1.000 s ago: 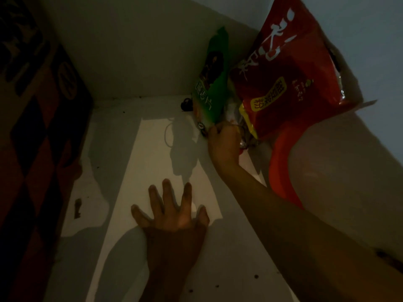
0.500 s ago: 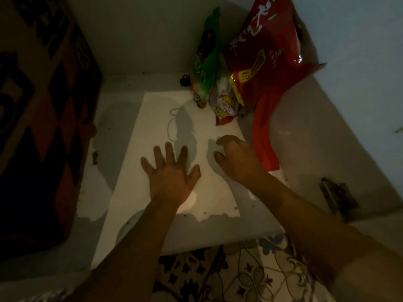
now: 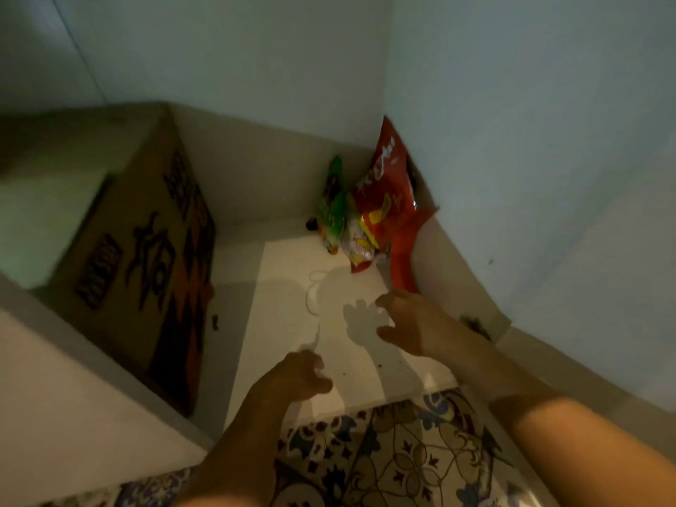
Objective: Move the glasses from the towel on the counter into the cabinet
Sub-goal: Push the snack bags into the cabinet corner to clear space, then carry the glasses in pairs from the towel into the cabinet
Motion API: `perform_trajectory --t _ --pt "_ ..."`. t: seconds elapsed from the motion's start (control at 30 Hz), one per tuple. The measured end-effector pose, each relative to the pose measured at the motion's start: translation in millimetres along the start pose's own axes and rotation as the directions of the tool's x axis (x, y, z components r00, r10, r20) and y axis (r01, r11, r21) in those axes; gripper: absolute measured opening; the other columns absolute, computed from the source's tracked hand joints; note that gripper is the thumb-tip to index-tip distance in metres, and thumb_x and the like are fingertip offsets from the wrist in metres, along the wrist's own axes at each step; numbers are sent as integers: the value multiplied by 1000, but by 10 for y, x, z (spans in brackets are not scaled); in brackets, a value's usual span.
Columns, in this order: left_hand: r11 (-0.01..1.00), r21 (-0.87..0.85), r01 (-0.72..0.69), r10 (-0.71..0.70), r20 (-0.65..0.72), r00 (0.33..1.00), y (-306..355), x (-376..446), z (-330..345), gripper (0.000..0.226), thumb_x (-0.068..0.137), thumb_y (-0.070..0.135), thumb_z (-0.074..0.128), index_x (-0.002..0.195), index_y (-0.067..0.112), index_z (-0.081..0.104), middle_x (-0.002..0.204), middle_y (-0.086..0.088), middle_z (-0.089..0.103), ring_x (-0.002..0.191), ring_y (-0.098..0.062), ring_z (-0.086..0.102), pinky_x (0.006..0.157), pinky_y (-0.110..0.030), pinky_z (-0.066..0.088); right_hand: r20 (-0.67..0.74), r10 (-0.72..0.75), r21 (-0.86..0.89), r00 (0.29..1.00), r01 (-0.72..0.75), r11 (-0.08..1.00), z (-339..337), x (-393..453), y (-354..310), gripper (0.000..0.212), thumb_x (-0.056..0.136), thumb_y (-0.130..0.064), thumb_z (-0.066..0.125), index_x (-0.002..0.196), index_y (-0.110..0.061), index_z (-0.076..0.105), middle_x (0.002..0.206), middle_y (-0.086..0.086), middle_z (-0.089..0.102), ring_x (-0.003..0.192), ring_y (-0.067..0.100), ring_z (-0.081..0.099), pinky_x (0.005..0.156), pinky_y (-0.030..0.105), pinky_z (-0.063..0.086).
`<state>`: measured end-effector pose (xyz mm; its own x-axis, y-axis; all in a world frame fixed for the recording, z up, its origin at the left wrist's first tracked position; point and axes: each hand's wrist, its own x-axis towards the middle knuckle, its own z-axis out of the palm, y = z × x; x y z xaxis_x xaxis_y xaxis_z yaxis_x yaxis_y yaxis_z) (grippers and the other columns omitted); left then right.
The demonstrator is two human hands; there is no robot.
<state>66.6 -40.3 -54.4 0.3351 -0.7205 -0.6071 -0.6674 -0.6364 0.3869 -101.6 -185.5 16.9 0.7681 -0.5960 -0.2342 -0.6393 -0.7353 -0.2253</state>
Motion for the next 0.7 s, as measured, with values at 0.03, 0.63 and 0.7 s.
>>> perform_trajectory --t 0.03,0.63,0.7 --pt "1000 -16 5 -5 -22 1000 63 -156 -109 57 91 42 64 140 18 47 145 -6 45 125 -21 50 99 -26 42 -10 9 19 1000 -8 1000 -136 -119 -33 53 93 -39 59 137 -13 47 134 11 49 119 33 52 94 46 48" --pt "919 365 -148 197 -100 975 2184 -4540 -2765 58 93 55 49 145 32 36 142 -5 48 125 -28 50 97 -47 47 180 28 102 983 -47 994 -4051 -2678 -1459 56 90 -37 62 140 -21 44 137 9 51 121 28 51 96 46 47" --pt "912 372 -173 230 -115 967 2380 -4959 -3067 58 93 56 48 145 32 37 142 -5 48 125 -28 50 97 -47 47 171 22 133 985 -45 990 -4601 -2923 -1600 63 91 -37 63 147 -21 38 144 7 47 128 26 48 101 41 45"
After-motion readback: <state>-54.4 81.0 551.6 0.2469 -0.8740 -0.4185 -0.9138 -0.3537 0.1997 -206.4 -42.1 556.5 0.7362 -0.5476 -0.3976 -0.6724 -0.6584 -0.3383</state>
